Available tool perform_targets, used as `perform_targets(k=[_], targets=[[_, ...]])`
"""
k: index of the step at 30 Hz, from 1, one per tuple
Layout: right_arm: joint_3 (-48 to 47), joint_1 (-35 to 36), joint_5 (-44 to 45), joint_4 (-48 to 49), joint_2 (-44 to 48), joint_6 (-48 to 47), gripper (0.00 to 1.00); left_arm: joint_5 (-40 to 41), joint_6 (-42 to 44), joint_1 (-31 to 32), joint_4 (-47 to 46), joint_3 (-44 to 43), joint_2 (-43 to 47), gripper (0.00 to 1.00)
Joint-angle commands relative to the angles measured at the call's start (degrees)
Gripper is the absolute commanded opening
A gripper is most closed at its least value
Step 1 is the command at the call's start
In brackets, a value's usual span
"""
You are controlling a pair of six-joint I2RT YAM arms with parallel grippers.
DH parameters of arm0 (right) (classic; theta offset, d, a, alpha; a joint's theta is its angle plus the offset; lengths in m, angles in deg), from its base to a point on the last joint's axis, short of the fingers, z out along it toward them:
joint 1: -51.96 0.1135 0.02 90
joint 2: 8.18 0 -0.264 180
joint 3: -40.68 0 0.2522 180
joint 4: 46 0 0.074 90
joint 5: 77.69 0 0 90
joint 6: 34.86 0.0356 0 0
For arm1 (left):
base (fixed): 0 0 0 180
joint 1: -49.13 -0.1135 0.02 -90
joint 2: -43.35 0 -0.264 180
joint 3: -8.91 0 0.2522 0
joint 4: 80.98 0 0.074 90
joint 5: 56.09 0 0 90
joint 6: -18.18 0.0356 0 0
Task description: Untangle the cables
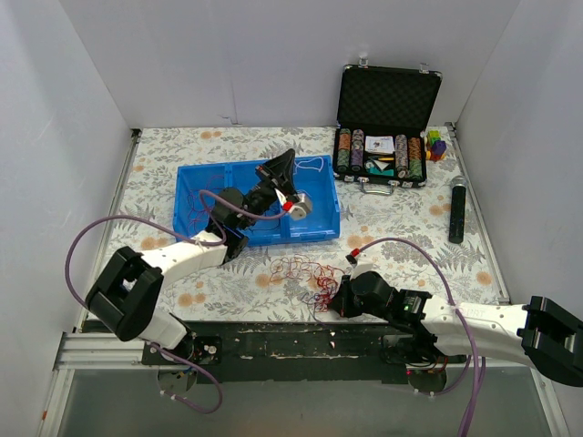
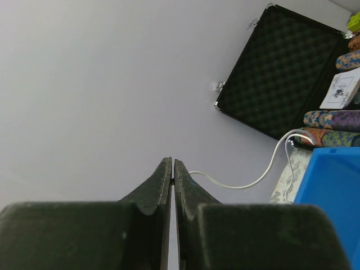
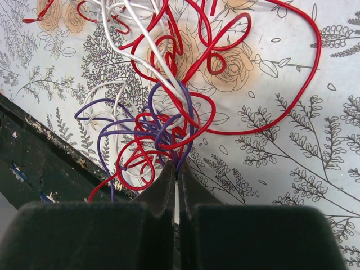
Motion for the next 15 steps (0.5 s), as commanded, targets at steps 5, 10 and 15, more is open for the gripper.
perform_targets(k=[5, 10, 15], targets=[[1.67, 0.31, -0.43, -8.73, -1.44, -0.78, 0.01, 2.94, -8.6, 0.57, 6.56, -5.46, -5.02, 0.0], [1.49, 0.22, -0.08, -9.61, -0.03, -0.87, 0.01, 2.07, -8.35, 0.48, 9.46, -2.91, -5.9, 0.0], [0.96, 0.22, -0.16, -9.61, -0.73, -1.04, 0.01, 1.45, -6.32, 0.65, 14.98, -3.25, -8.27, 0.0]])
